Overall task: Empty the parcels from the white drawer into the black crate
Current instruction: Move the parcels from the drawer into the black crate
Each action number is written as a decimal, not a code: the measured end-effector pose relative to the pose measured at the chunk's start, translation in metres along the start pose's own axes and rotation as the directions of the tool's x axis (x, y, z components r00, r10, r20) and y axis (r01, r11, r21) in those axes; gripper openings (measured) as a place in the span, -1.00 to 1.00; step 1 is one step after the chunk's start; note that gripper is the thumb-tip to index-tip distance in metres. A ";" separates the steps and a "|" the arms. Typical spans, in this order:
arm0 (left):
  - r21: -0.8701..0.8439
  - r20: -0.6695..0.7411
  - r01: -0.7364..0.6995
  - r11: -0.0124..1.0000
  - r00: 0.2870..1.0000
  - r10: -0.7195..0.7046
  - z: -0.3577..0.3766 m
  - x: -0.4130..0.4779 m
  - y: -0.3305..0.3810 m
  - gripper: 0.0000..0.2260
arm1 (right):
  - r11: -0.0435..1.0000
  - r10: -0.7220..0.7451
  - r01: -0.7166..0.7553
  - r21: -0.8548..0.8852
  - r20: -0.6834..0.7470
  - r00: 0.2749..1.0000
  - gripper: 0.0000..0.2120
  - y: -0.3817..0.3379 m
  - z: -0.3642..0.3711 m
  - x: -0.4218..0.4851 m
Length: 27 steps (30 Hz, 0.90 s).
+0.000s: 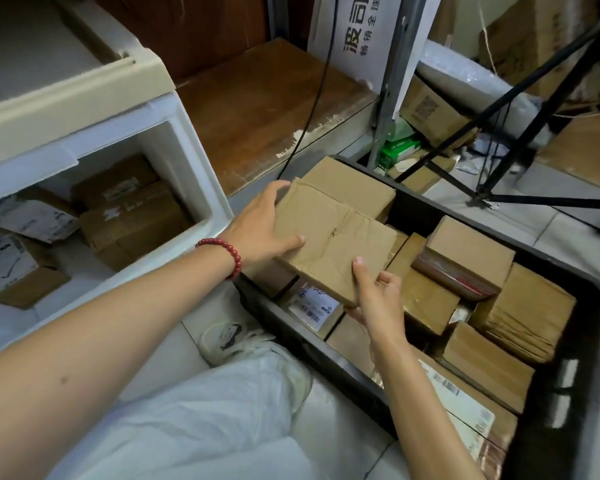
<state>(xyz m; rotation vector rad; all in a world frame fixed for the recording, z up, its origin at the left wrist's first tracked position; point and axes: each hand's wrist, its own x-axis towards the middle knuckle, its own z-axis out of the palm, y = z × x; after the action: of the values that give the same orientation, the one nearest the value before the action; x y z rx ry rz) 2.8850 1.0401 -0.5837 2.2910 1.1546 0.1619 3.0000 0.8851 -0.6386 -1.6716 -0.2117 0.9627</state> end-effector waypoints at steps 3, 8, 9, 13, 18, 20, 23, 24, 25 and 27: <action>0.034 0.014 -0.014 0.999 1.000 0.013 0.008 0.014 -0.006 -0.24 | 0.993 -0.099 0.099 -0.058 0.004 0.995 -0.51 0.006 0.005 0.010; 0.109 0.087 -0.012 0.994 0.996 0.003 0.023 0.035 -0.019 -0.13 | 0.979 -0.142 0.145 -0.143 0.029 0.989 -0.29 0.015 0.013 0.016; 0.114 0.102 -0.017 0.993 0.995 0.005 0.026 0.038 -0.022 -0.10 | 0.978 -0.141 0.146 -0.149 0.046 0.989 -0.23 0.018 0.014 0.017; 0.106 0.124 -0.024 0.994 0.992 0.011 0.035 0.049 -0.034 -0.09 | 0.962 -0.168 0.187 -0.200 0.108 0.980 -0.07 0.023 0.018 0.025; 0.088 0.114 -0.009 0.996 0.993 -0.001 0.042 0.064 -0.047 -0.26 | 0.953 -0.178 0.205 -0.223 0.134 0.975 -0.12 0.029 0.031 0.038; 0.111 0.102 -0.027 0.993 0.995 0.015 0.041 0.066 -0.052 -0.30 | 0.958 -0.176 0.200 -0.205 0.132 0.976 -0.14 0.031 0.035 0.043; 0.231 0.103 -0.086 0.969 0.993 0.063 0.046 0.066 -0.057 -0.38 | 0.965 -0.170 0.189 -0.180 0.114 0.979 -0.15 0.037 0.038 0.047; 0.305 0.108 -0.085 0.949 0.993 0.054 0.048 0.066 -0.057 -0.40 | 0.968 -0.160 0.179 -0.177 0.113 0.981 -0.15 0.038 0.038 0.049; 0.384 0.110 -0.074 0.921 0.993 0.034 0.050 0.066 -0.056 -0.42 | 0.969 -0.151 0.169 -0.178 0.112 0.982 -0.16 0.039 0.039 0.050; 0.505 0.116 -0.040 0.862 0.993 -0.021 0.053 0.066 -0.051 -0.44 | 0.964 -0.144 0.164 -0.211 0.107 0.984 -0.17 0.038 0.038 0.053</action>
<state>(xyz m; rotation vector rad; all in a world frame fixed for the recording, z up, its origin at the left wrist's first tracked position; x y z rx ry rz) 2.9086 1.0925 -0.6641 2.7143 1.2329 -0.3112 2.9955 0.9311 -0.6988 -1.7834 -0.5181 0.9241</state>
